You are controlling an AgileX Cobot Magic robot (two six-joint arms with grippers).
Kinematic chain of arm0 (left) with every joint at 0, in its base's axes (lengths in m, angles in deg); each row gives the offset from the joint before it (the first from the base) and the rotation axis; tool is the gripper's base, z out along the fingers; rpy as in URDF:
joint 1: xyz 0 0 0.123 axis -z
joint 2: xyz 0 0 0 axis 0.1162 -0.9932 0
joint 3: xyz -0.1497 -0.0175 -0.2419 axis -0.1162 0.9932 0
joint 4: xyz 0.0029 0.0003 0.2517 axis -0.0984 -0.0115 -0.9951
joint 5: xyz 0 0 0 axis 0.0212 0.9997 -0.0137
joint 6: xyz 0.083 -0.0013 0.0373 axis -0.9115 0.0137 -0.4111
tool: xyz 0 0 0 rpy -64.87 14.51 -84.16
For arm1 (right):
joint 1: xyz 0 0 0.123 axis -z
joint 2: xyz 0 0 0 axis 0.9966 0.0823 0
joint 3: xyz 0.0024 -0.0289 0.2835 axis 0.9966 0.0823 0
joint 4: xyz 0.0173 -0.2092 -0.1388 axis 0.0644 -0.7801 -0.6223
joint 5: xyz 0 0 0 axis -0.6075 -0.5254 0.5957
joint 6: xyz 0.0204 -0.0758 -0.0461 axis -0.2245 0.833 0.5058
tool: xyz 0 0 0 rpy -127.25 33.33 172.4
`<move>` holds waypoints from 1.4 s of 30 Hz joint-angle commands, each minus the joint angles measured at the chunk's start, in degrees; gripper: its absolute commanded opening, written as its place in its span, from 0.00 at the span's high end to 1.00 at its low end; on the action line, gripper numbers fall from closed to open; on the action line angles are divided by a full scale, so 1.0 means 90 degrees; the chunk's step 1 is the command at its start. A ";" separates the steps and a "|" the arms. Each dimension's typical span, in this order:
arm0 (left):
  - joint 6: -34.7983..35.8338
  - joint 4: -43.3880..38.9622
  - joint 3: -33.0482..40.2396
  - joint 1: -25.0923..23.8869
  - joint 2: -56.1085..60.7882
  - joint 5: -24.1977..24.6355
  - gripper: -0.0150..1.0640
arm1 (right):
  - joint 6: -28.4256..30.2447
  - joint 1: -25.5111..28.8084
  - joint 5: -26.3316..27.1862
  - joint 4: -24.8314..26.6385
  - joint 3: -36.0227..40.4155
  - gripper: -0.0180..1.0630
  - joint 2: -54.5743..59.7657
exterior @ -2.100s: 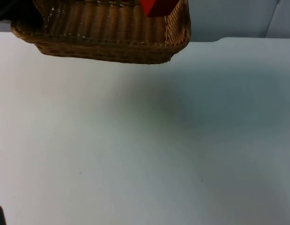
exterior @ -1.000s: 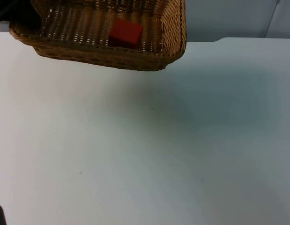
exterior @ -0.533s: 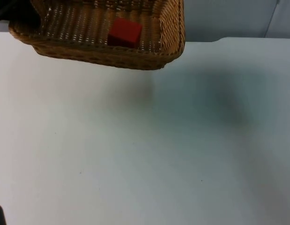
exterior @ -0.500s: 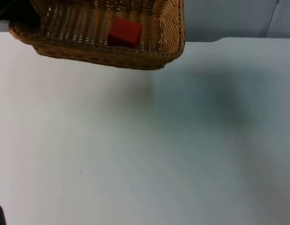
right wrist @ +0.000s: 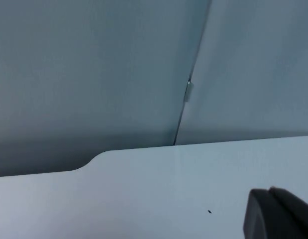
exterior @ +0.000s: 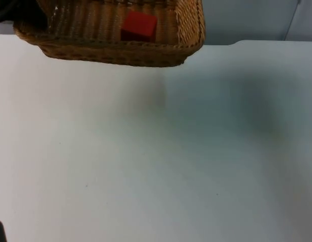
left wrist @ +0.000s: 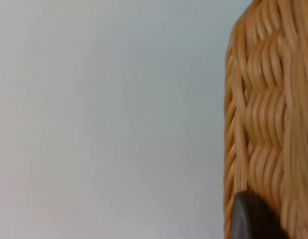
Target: Pick up the basket with the left hand and place the cube into the basket with the right hand.
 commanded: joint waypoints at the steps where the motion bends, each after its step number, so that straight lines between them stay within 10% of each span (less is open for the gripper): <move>1: 0.0076 0.0253 -0.0034 0.0019 0.0092 0.0708 0.99 | -0.0002 0.0014 0.0037 0.0026 -0.0037 0.99 -0.0051; 24: 0.0219 0.0231 -0.0034 0.0028 -0.1235 0.0765 0.99 | 0.0038 0.0014 0.0114 0.0177 -0.0037 0.99 -0.0051; 28: 0.0219 0.0231 -0.0034 0.0028 -0.1447 0.0765 0.89 | 0.0038 0.0014 0.0149 0.0177 -0.0037 0.99 -0.0051; 35: 0.0028 -0.0263 -0.0034 0.0028 -0.1670 0.0589 0.36 | 0.0038 0.0014 0.0189 0.0177 -0.0037 0.99 -0.0051; 42: 0.0113 -0.0902 -0.0742 0.0002 -0.1514 0.0746 0.33 | 0.0049 0.0014 0.0189 0.0177 -0.0037 0.99 -0.0051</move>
